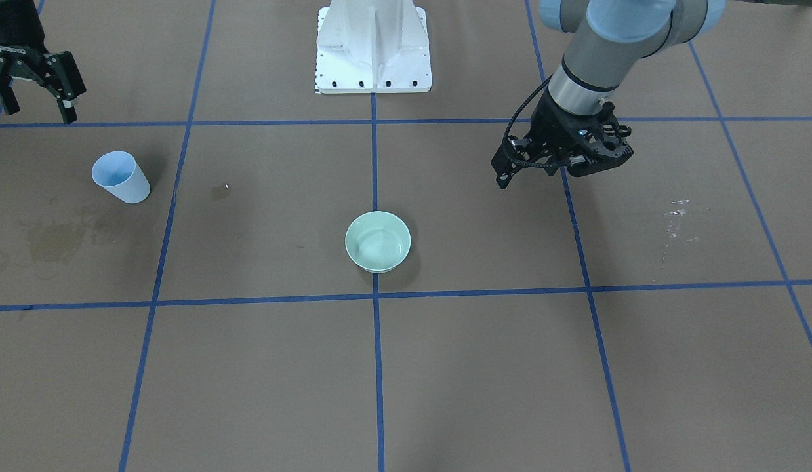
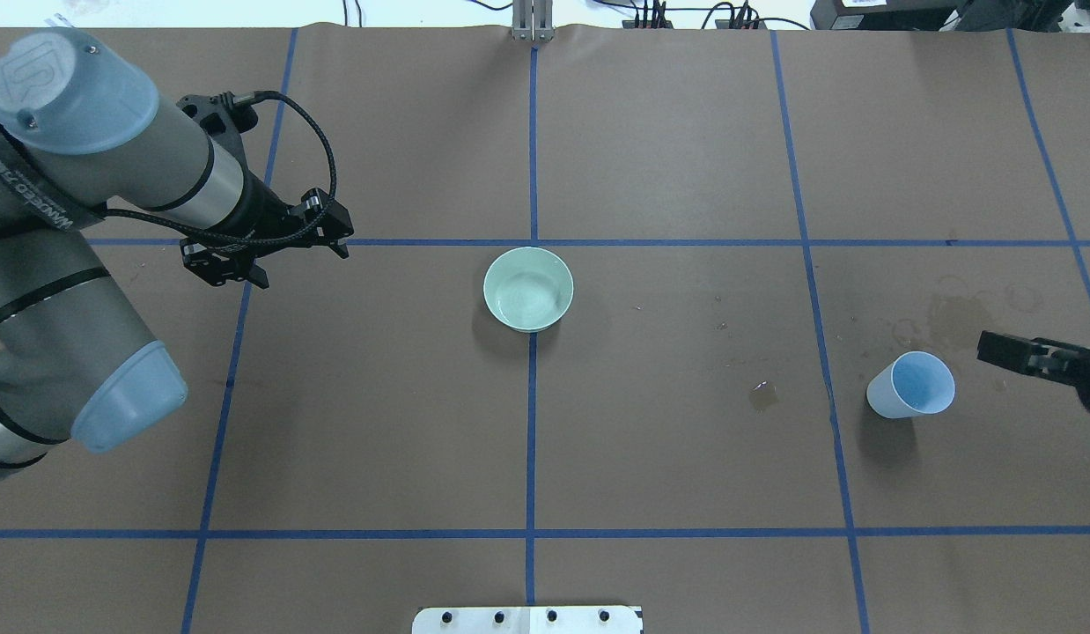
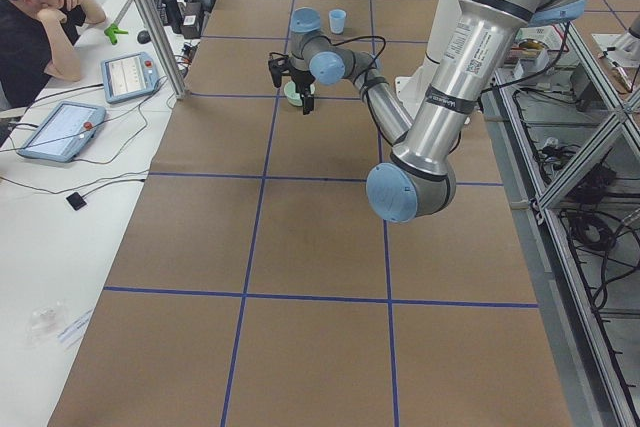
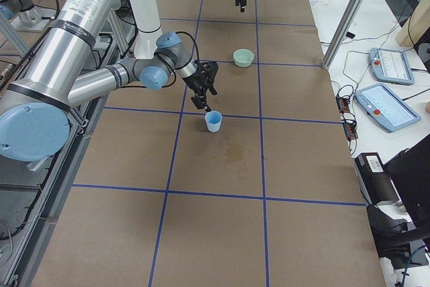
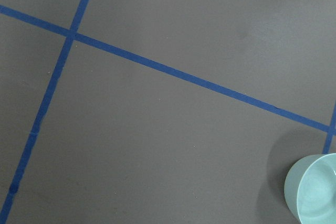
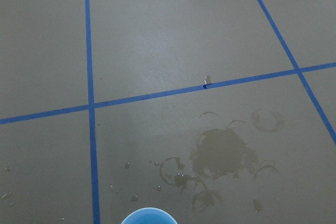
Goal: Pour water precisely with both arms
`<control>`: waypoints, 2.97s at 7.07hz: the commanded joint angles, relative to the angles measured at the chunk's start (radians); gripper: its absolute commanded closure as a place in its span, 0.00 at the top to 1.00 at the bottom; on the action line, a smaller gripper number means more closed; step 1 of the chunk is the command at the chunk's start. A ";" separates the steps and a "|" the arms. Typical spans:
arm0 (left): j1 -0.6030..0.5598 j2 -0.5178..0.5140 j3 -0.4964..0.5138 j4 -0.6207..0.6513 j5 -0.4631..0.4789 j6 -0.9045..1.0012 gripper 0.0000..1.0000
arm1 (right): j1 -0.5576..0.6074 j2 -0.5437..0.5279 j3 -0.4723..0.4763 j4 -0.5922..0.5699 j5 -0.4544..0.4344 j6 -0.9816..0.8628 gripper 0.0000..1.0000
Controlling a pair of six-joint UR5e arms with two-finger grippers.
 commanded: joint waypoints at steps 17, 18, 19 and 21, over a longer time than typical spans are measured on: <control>0.006 0.013 0.029 -0.005 -0.001 0.007 1.00 | -0.525 0.172 -0.382 -0.267 -0.745 0.567 0.99; 0.006 0.010 0.031 -0.005 -0.001 0.007 1.00 | -0.520 0.172 -0.392 -0.266 -0.744 0.567 0.99; 0.006 0.008 0.035 -0.007 -0.001 0.006 1.00 | -0.516 0.172 -0.395 -0.264 -0.744 0.564 0.99; 0.006 0.008 0.038 -0.007 -0.001 0.007 1.00 | -0.502 0.172 -0.395 -0.264 -0.744 0.556 0.99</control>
